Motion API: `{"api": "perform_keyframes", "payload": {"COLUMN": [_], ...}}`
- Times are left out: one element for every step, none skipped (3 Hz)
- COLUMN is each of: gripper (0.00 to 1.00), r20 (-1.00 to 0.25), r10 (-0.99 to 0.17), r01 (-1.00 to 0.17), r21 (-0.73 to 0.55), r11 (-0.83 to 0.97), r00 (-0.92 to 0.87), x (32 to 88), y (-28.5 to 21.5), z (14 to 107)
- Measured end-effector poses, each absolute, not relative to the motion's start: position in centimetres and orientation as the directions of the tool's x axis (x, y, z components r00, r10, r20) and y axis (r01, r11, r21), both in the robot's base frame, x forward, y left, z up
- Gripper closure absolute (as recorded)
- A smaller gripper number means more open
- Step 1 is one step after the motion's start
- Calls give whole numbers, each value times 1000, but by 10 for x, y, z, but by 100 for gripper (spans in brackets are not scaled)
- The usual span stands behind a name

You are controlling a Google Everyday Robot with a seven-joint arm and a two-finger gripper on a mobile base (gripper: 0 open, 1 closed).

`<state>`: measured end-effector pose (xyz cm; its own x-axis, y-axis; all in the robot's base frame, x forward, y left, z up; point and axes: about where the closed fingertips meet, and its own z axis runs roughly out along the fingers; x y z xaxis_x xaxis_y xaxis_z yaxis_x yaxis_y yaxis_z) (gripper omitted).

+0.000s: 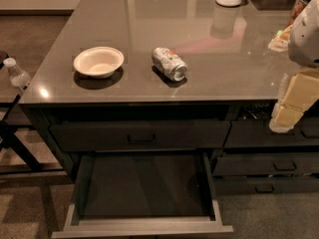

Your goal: Place 7up can into middle drawer

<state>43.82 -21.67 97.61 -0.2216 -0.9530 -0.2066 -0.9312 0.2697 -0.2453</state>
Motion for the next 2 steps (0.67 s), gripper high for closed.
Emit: {"api": "perform_keyframes", "payload": {"gripper": [0,0], "r20": [-202,-202], "r10": [-951,-950], "r01": [-927,-926], "r21": [-247,-248], "r11": [281,286], "r00": [-235,-239], "x": [447,448], "y": [-207,-205], "z": [973,972]}}
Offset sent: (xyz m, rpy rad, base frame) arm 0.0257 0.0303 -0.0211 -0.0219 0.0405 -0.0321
